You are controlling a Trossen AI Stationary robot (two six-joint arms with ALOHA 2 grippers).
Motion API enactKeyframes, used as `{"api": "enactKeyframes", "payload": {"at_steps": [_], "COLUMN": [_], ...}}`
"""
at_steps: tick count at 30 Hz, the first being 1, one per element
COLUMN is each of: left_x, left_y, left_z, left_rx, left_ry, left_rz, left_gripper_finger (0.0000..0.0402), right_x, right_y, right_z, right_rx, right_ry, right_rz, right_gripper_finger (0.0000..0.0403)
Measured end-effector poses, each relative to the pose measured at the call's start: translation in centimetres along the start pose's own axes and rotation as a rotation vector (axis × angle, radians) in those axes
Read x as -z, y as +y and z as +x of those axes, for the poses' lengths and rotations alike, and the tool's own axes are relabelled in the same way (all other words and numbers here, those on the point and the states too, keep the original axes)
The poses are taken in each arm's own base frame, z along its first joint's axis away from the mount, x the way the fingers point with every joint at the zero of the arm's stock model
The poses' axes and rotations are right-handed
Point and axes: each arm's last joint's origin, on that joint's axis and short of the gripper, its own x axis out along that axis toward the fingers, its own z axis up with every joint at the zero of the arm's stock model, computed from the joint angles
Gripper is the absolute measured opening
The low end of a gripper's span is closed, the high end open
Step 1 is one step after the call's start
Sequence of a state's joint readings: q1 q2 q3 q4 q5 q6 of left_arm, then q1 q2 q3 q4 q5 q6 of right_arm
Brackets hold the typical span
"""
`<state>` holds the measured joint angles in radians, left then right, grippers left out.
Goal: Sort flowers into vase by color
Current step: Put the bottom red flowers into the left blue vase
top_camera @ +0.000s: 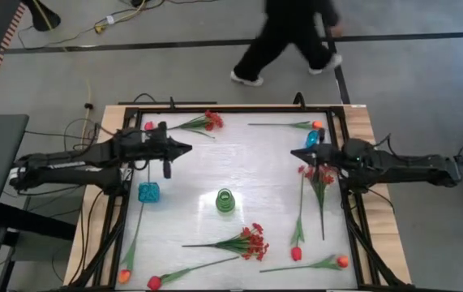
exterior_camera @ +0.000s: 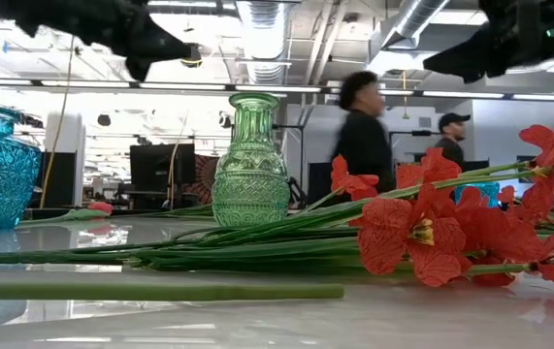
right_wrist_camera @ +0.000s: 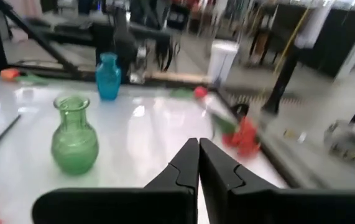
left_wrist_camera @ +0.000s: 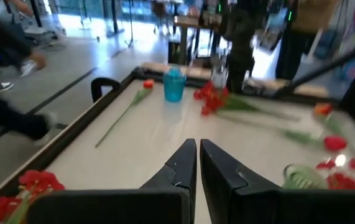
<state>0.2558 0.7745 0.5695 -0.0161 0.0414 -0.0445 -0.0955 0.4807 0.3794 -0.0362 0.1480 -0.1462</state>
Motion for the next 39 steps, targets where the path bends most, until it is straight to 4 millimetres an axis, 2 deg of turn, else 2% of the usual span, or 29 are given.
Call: {"api": "enactKeyframes", "payload": {"at_steps": [4, 9, 11, 16, 25, 39], "left_x": [-0.4, 0.3, 0.4, 0.4, 0.3, 0.2], "left_y": [0.0, 0.1, 0.1, 0.1, 0.1, 0.1], "left_z": [1.5, 2.7, 2.8, 2.7, 2.7, 2.7], "left_rx": [-0.001, 0.004, 0.005, 0.008, 0.009, 0.03], "left_ry": [0.093, 0.163, 0.168, 0.166, 0.162, 0.152], "left_rz": [0.071, 0.132, 0.147, 0.178, 0.192, 0.165], "left_gripper_finger": [0.0012, 0.0032, 0.0043, 0.0073, 0.0104, 0.0105], "right_x": [-1.7, -2.6, -2.5, -1.2, 0.1, 3.5], "right_y": [0.3, 1.1, 1.7, 3.5, 7.1, 12.6], "right_z": [0.9, 2.1, 2.4, 2.6, 3.4, 3.7], "right_rx": [-0.019, -0.049, -0.089, -0.277, -0.499, -0.729], "right_ry": [0.196, 0.453, 0.552, 0.74, 0.82, 0.952], "right_rz": [0.085, 0.158, 0.117, -0.147, -0.322, -0.651], "right_gripper_finger": [0.0061, 0.0085, 0.0095, 0.0115, 0.0149, 0.0189]}}
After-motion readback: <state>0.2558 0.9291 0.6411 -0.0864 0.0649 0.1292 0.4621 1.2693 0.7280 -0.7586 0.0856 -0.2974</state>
